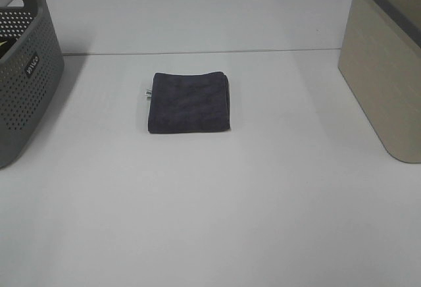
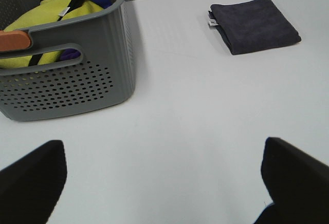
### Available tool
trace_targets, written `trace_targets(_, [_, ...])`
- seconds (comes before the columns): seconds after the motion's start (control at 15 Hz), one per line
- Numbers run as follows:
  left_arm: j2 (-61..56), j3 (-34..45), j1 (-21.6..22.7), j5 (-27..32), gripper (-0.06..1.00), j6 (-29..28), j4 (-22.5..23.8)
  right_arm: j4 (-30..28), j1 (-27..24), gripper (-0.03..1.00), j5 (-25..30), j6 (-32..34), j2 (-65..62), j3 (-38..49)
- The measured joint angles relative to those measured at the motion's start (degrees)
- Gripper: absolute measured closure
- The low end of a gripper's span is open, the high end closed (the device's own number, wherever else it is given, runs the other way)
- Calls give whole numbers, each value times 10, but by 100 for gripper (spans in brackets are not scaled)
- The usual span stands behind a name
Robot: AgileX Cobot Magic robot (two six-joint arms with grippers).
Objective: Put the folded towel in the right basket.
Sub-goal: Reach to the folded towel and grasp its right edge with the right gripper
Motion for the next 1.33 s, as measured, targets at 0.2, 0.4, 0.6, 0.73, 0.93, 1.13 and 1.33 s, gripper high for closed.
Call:
trace_targets(0.2, [0, 0, 0, 0, -3, 0, 0, 0, 0, 41, 0, 0, 0, 0])
trace_targets(0.4, [0, 0, 0, 0, -3, 0, 0, 0, 0, 41, 0, 0, 0, 0])
trace_targets(0.6, [0, 0, 0, 0, -3, 0, 0, 0, 0, 41, 0, 0, 0, 0])
trace_targets(0.73, [0, 0, 0, 0, -3, 0, 0, 0, 0, 41, 0, 0, 0, 0])
trace_targets(0.93, [0, 0, 0, 0, -3, 0, 0, 0, 0, 41, 0, 0, 0, 0])
trace_targets(1.13, [0, 0, 0, 0, -3, 0, 0, 0, 0, 41, 0, 0, 0, 0])
trace_targets(1.33, [0, 0, 0, 0, -3, 0, 0, 0, 0, 41, 0, 0, 0, 0])
